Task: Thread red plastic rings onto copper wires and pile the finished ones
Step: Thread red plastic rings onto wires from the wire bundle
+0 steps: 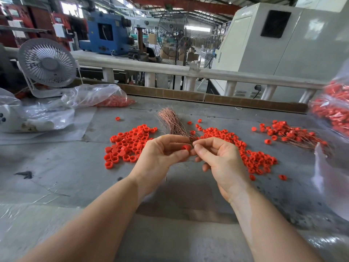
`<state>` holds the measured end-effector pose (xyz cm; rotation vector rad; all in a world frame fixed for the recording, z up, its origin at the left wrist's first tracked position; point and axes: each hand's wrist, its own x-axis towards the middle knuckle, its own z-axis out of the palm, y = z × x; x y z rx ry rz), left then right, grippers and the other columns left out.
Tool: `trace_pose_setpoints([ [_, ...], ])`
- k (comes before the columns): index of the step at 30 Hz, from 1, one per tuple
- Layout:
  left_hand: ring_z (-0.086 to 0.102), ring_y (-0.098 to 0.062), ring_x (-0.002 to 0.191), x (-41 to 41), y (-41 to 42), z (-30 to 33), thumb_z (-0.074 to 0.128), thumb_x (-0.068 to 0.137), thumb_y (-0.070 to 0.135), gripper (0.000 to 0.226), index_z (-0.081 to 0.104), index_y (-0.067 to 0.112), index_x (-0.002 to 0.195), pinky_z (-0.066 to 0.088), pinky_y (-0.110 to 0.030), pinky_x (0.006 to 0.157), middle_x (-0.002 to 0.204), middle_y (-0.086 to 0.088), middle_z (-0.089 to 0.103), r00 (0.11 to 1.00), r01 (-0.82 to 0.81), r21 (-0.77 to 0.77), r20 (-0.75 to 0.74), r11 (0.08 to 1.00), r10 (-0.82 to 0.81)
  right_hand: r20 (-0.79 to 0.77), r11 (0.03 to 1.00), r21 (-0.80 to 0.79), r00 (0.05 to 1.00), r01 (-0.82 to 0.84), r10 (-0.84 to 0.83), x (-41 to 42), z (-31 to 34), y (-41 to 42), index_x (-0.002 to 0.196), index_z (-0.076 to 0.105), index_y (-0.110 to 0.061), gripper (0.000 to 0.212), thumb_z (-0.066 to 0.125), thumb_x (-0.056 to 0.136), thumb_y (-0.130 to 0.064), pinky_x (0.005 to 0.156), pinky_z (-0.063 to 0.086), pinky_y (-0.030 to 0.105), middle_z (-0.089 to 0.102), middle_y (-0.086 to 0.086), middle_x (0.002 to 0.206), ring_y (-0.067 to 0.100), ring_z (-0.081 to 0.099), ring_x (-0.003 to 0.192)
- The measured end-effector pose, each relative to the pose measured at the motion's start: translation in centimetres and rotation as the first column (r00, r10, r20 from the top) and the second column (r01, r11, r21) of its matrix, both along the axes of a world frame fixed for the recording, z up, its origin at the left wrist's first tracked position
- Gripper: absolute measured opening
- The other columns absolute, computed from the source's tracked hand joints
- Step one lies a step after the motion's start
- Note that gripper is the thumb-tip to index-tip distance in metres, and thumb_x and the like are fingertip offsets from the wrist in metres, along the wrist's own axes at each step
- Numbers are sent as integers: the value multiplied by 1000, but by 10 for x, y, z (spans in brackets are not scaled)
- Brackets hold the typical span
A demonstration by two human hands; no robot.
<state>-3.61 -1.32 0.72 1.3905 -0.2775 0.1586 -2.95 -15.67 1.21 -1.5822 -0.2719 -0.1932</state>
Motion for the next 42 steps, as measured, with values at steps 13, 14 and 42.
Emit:
trace_pose_setpoints([
  [13, 70, -13, 77, 1, 0, -2, 55, 84, -8, 26, 66, 11, 96, 56, -21, 73, 83, -5, 74, 997, 70, -47, -32, 996, -72, 9, 1000, 3, 1000, -1, 1, 0, 0, 0, 76, 67, -18, 17, 62, 86, -5, 44, 40, 16, 68, -3, 63, 3, 58, 57],
  [14, 70, -12, 77, 1, 0, -2, 55, 83, -8, 26, 67, 11, 95, 56, -21, 74, 83, -4, 74, 997, 70, -52, -35, 996, -72, 11, 1000, 0, 1000, 1, -1, 1, -1, 0, 76, 67, -18, 17, 62, 86, -5, 44, 40, 16, 68, -2, 63, 3, 58, 57],
  [42, 65, -12, 67, -6, -9, -4, 55, 90, 2, 10, 62, -3, 92, 54, -22, 66, 74, -6, 67, 982, 188, 213, -32, 959, -186, 137, 919, -385, 990, 82, -31, 0, -11, 5, 56, 56, -11, 55, 56, 70, -64, 46, 33, 21, 45, -10, 43, 4, 39, 46],
])
